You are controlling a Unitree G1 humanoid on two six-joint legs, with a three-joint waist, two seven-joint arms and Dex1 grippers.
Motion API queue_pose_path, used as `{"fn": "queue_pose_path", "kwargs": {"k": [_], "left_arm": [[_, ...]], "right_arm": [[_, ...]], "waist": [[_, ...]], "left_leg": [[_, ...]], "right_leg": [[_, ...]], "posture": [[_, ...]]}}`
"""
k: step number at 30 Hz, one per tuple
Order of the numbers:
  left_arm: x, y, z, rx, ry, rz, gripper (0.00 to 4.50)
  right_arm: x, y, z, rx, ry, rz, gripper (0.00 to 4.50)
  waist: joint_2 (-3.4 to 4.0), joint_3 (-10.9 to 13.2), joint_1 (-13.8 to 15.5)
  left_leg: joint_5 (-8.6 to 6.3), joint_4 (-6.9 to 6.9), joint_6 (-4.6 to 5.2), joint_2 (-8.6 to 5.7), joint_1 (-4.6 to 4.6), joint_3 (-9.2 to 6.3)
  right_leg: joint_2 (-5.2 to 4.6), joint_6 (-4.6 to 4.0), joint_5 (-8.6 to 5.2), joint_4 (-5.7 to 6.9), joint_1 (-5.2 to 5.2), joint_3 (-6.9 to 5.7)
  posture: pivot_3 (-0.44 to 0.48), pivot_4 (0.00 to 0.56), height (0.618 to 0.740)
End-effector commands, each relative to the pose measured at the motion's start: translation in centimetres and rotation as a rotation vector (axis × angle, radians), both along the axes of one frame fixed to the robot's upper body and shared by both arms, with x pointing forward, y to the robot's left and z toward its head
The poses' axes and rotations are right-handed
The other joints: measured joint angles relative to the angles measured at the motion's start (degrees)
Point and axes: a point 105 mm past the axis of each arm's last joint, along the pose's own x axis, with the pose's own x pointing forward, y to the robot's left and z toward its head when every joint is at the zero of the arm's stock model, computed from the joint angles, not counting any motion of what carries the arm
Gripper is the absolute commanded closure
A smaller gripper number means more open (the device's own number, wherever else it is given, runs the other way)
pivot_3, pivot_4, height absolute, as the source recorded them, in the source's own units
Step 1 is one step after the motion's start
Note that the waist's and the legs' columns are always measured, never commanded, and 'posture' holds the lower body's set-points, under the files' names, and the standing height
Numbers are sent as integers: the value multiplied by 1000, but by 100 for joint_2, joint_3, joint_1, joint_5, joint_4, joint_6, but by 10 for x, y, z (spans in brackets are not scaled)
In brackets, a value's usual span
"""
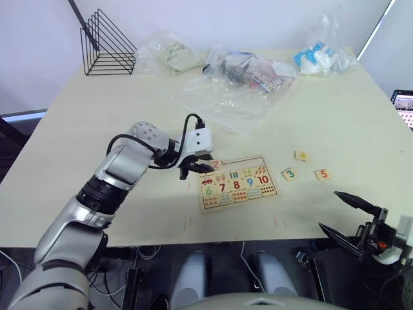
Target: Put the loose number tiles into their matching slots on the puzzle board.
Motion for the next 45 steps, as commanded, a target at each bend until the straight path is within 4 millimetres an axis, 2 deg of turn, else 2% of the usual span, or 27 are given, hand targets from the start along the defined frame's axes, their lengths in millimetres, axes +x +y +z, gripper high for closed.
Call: {"fn": "queue_pose_path", "kwargs": {"k": [1,8,45], "left_arm": [[4,-7,12,11,-48,0,3492],[3,-13,9,8,1,27,3492],[5,-14,-4,54,11,56,3492]], "right_arm": [[1,1,9,-10,-50,0,0],[2,2,9,-13,-49,6,0],[3,-1,11,-28,-45,-3,0]], "waist": [[0,0,1],[0,0,0],[0,0,1]], "left_leg": [[0,0,0,0,0,-1],[0,0,0,0,0,-1],[0,0,0,0,0,-1]], "right_leg": [[0,0,0,0,0,0],[0,0,0,0,0,-1],[0,0,0,1,0,0]], "posture": [[0,150,740],[0,150,740],[0,150,740]]}}
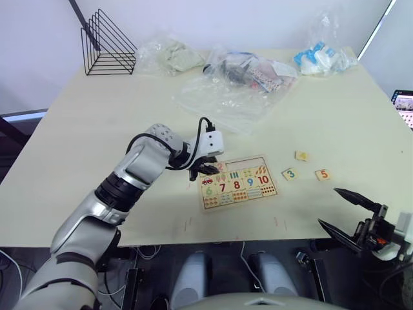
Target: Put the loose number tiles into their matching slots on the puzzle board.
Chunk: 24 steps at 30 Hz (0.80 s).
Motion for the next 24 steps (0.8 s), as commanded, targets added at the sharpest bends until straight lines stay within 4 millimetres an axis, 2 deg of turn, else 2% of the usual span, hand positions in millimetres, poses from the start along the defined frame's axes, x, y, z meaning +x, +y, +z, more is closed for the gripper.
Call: {"fn": "queue_pose_path", "kwargs": {"k": [1,24], "left_arm": [[3,0,9,1,-40,-4,3492],[6,1,8,2,-49,7,3492]], "right_arm": [[-2,0,8,-13,-33,9,0],[-2,0,6,-14,-32,6,0]], "waist": [[0,0,0],[0,0,0]], "left_leg": [[0,0,0,0,0,0],[0,0,0,0,0,0]], "right_leg": [[0,0,0,0,0,0],[0,0,0,0,0,0]], "posture": [[0,150,740],[0,150,740]]}}
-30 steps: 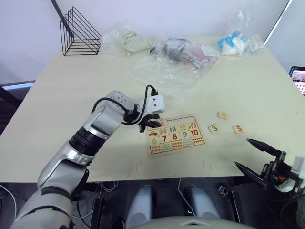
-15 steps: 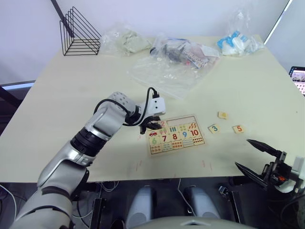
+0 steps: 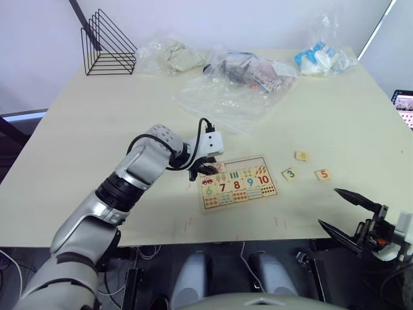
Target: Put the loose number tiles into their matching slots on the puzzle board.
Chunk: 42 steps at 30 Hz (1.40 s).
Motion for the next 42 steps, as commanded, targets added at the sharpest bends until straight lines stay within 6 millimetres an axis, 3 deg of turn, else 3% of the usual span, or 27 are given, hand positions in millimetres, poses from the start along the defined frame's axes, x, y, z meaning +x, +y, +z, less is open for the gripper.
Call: {"fn": "queue_pose_path", "kwargs": {"k": [1,4,5,11,20,27,34,38,39,42], "left_arm": [[3,-1,10,-6,-40,-12,3492],[2,-2,10,-8,-38,-19,3492],[1,-2,10,-9,-37,-22,2468],[1,-3,11,-16,-38,-26,58],[4,0,29,-69,-59,-36,58],[21,4,46,-190,-65,0,58],[30,6,44,-229,-82,-16,58],[27,4,39,-268,-78,-56,1420],[26,4,37,-277,-76,-73,2013],[23,7,30,-263,-55,-96,3161]], "right_arm": [[-1,0,6,-11,-31,6,0],[-1,0,6,-12,-29,7,0],[-1,0,6,-12,-28,7,0],[-1,0,6,-13,-25,6,0],[-2,1,7,-16,-26,4,0],[-3,3,5,-6,-21,-1,0],[-2,3,5,-4,-22,-4,0],[-2,3,4,-4,-21,-9,0],[-2,3,4,-4,-20,-10,0],[-2,2,3,-4,-20,-13,0]], "waist": [[0,0,0],[0,0,0],[0,0,0],[0,0,0],[0,0,0],[0,0,2],[0,0,0],[0,0,1],[0,0,1],[0,0,1]], "left_leg": [[0,0,0,0,0,0],[0,0,0,0,0,0],[0,0,0,0,0,0],[0,0,0,0,0,0],[0,0,0,0,0,0],[0,1,0,0,-1,-1],[0,1,0,-1,-1,-1],[0,2,0,-1,-1,0],[0,2,0,-1,-1,0],[0,2,0,-1,-1,-1]], "right_leg": [[0,0,0,0,0,0],[0,0,0,0,0,0],[0,0,0,0,0,0],[0,0,0,0,0,0],[0,0,0,0,0,0],[0,0,0,0,0,-1],[0,0,0,1,0,-1],[0,1,0,1,0,-1],[0,1,0,1,0,-1],[0,0,0,1,0,-1]], "posture": [[0,150,740],[0,150,740],[0,150,740],[0,150,740],[0,150,740],[0,150,740],[0,150,740],[0,150,740],[0,150,740],[0,150,740]]}}
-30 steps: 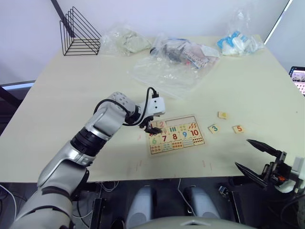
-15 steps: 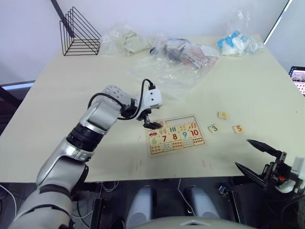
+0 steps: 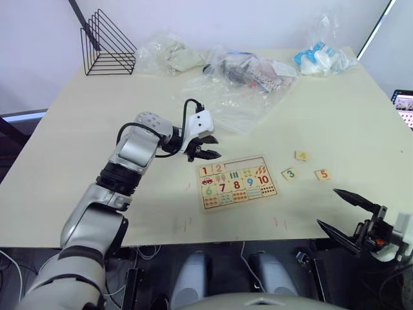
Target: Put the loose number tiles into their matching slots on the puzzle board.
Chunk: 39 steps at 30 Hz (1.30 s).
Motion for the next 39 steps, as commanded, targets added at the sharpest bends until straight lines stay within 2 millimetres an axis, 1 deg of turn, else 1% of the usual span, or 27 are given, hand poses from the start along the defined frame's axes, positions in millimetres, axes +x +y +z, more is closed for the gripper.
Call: {"fn": "queue_pose_path", "kwargs": {"k": [1,2,3,12,19,32,39], "left_arm": [[-4,3,5,-10,-9,-49,3689],[-5,5,3,1,-1,-59,4105],[-6,6,1,8,3,-66,4420],[-8,14,-12,57,36,-71,4420],[-11,22,-21,114,28,-95,4420],[-18,21,-25,120,53,-120,4420],[-18,21,-27,120,55,-121,4420]], "right_arm": [[-1,0,5,-6,-29,-1,0],[-1,0,5,-7,-28,-1,0],[-2,0,5,-7,-28,-1,0],[-3,-2,5,-14,-30,-4,0],[-3,-4,6,-19,-31,-3,0],[-3,-4,7,-22,-30,-4,0],[-4,-4,7,-23,-31,-6,0]], "waist": [[0,0,0],[0,0,0],[0,0,-1],[0,0,-1],[0,0,-1],[0,0,1],[0,0,0]], "left_leg": [[0,0,0,0,0,0],[0,0,0,0,0,0],[0,0,0,0,0,1],[0,0,0,0,0,1],[0,0,0,0,0,0],[0,0,0,0,0,0],[0,0,0,0,0,0]], "right_leg": [[0,0,0,0,0,0],[0,0,0,0,0,0],[0,0,0,0,0,0],[0,0,0,0,0,0],[0,0,0,0,0,0],[0,0,0,0,0,0],[0,0,0,1,0,0]], "posture": [[0,150,740],[0,150,740],[0,150,740],[0,150,740],[0,150,740],[0,150,740],[0,150,740]]}}
